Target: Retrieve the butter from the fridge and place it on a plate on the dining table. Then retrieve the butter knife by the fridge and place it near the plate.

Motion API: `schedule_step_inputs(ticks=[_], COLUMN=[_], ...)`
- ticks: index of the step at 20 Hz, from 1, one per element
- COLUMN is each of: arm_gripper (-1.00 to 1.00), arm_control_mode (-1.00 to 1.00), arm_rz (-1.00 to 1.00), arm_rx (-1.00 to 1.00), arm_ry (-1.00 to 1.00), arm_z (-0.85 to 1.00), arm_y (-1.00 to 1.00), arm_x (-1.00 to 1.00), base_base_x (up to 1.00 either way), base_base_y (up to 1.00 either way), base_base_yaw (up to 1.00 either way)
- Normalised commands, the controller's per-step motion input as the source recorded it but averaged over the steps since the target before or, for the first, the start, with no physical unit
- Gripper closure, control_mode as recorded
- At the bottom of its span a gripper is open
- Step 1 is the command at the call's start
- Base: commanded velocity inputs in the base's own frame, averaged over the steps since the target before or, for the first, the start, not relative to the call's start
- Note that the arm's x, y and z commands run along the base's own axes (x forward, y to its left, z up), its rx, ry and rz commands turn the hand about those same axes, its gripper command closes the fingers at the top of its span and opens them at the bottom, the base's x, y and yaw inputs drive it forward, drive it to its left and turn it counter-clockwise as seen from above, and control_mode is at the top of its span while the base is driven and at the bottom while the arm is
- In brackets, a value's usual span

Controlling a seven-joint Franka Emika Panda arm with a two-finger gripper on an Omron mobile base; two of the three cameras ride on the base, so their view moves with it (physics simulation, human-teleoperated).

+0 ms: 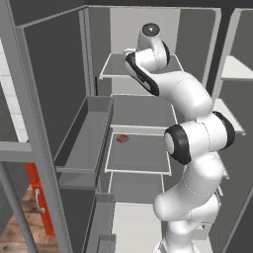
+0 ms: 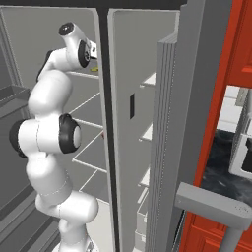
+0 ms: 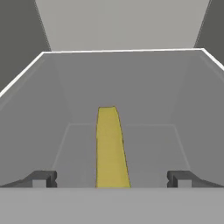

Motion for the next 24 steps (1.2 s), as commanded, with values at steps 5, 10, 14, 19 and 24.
schedule_step_inputs(ticks=[5,10,14,19,24], arm_gripper=[-1.00,-1.00,-1.00,-1.00,1.00], arm_control_mode=[-1.00,-1.00,-1.00,-1.00,-1.00], arm_rz=[0.00,0.00,0.00,0.00,0.00], arm_rx=[0.00,0.00,0.00,0.02,0.04], arm_ry=[0.00,0.00,0.00,0.00,0.00], arm_z=[-0.25,-0.25,-0.28,-0.26,-0.29], arm_y=[0.00,0.00,-0.03,0.00,0.00], arm_x=[0.23,0.21,0.15,0.07,0.03], base_base_x=[0.00,0.00,0.00,0.00,0.00], base_base_y=[0.00,0.00,0.00,0.00,0.00], base_base_yaw=[0.00,0.00,0.00,0.00,0.00])
